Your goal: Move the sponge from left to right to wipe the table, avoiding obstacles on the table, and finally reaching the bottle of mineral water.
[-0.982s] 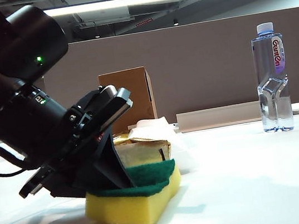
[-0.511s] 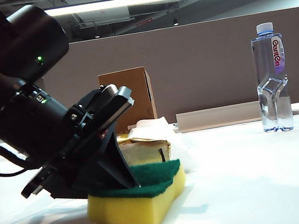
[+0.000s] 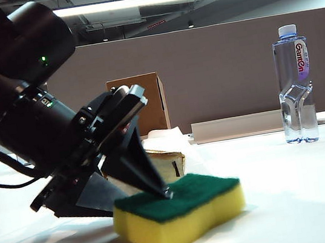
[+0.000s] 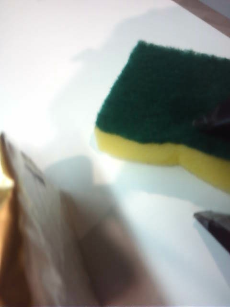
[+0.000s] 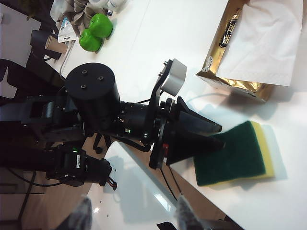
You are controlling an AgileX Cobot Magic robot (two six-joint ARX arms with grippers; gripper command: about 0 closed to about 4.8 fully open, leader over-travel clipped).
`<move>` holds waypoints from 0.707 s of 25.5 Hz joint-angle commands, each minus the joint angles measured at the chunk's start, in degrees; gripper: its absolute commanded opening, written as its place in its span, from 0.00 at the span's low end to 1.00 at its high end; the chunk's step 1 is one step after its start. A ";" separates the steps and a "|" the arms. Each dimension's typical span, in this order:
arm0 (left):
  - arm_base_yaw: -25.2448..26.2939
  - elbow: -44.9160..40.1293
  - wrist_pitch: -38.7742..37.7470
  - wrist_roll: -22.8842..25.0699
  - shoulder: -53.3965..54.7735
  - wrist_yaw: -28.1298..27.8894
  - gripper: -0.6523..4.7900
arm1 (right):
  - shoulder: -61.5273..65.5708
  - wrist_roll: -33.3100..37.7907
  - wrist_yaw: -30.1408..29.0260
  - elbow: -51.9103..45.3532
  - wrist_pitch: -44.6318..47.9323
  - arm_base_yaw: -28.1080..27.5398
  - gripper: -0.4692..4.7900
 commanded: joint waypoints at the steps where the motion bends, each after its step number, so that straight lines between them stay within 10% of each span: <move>1: -0.07 -0.48 -3.23 -0.07 0.42 -1.14 0.52 | -0.20 -0.70 -0.81 0.22 0.55 0.04 0.53; 18: 2.03 -0.48 -4.37 0.22 -6.12 -3.58 0.58 | -0.20 -1.03 -1.25 0.24 0.48 0.04 0.53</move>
